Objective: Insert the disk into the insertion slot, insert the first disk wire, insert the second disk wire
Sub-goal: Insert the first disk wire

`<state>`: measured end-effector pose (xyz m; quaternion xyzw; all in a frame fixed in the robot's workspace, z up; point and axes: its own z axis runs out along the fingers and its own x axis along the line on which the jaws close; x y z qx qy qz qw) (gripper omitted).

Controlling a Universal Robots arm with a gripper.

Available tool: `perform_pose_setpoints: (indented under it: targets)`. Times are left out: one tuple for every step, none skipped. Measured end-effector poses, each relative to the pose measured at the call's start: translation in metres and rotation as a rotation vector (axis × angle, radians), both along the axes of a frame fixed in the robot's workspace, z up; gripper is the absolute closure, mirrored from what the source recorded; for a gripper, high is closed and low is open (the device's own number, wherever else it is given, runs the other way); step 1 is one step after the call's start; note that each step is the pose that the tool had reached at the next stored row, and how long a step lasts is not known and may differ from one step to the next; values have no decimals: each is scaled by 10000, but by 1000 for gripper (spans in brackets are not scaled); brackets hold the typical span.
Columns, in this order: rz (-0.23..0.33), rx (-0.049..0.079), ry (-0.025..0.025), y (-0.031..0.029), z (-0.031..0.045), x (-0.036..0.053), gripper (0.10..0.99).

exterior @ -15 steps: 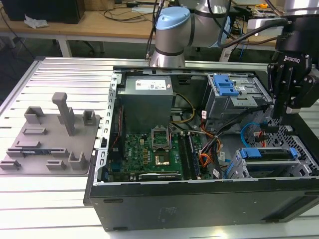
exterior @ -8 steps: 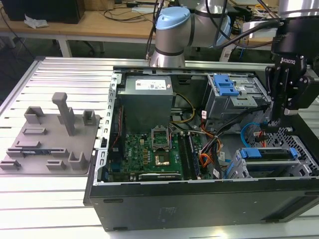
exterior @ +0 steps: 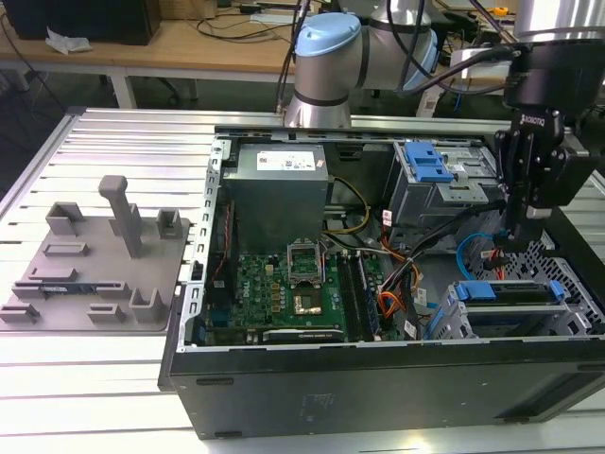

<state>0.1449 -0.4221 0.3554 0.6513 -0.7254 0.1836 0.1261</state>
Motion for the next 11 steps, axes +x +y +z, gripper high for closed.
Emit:
perform_pose_setpoints:
  targets:
    - [0,0,0,0,-11,0,733]
    - [0,-1,0,0,-19,0,733]
    - [0,0,0,0,-30,0,733]
    - [0,-1,0,0,-37,0,733]
    - [0,-3,0,0,-43,0,733]
    - [0,-4,0,0,-48,0,733]
    - [0,-6,0,0,-57,0,733]
    - [2,-11,3,-1,-61,5,733]
    - [24,-15,16,0,-66,10,733]
    - [47,-18,21,0,-71,11,733]
    - [87,-26,23,0,-77,11,733]
